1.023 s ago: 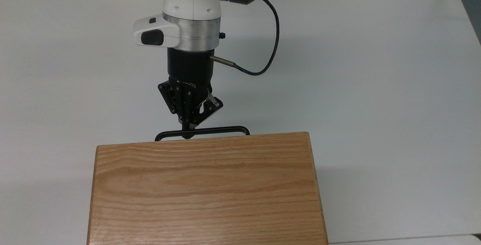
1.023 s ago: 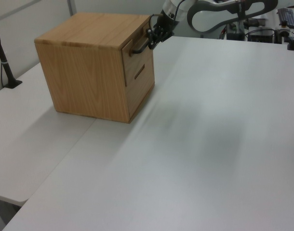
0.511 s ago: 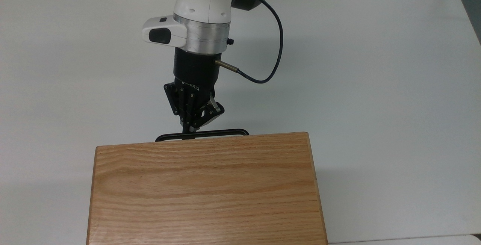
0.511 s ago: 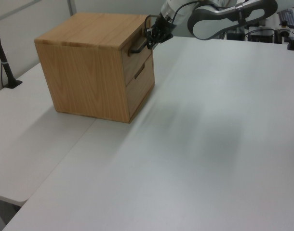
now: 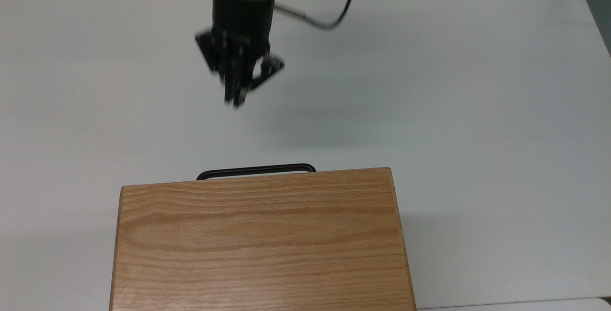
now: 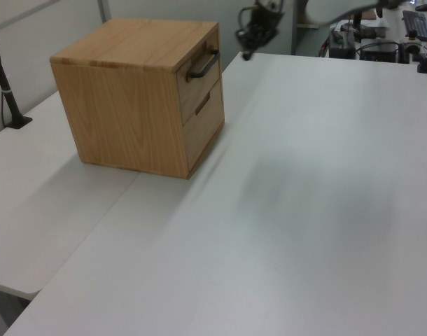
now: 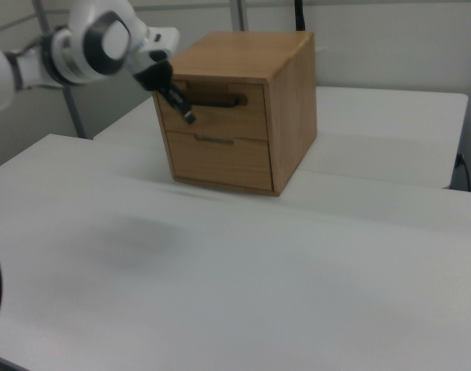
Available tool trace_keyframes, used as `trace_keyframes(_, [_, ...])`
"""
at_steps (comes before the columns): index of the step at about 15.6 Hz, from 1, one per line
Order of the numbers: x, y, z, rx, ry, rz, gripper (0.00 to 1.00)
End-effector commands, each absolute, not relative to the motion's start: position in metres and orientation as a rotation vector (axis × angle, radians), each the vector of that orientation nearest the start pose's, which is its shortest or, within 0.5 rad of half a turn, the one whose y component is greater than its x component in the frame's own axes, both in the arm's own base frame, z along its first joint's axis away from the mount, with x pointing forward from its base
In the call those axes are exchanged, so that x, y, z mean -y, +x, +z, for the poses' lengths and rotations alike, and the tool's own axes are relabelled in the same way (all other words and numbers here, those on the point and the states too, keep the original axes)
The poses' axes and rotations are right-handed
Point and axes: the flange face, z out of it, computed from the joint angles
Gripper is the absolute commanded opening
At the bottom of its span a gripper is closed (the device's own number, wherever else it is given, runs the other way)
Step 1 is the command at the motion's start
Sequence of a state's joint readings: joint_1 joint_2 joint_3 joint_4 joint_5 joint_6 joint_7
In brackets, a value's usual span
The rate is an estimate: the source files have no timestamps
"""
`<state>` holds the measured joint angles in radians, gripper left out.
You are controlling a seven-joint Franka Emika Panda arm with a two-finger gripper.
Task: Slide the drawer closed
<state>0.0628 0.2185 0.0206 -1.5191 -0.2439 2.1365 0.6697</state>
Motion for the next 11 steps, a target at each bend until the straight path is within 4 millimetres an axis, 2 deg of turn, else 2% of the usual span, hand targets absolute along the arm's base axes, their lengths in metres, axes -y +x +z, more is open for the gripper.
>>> trace_keyframes(1, [-0.045, 0.592, 0.616, -0.654, -3.129, -0.418, 1.0])
trace_keyframes(4, [-0.044, 0.543, 0.644, -0.628, -3.151, -0.188, 1.0])
trace_keyframes(7, [-0.046, 0.509, 0.647, -0.476, -3.176, -0.09, 1.0])
trace_keyframes(9, [-0.04, 0.506, 0.644, -0.384, -3.178, -0.068, 1.0])
trace_keyframes(11, [-0.022, 0.511, 0.645, -0.336, -3.156, -0.089, 1.0])
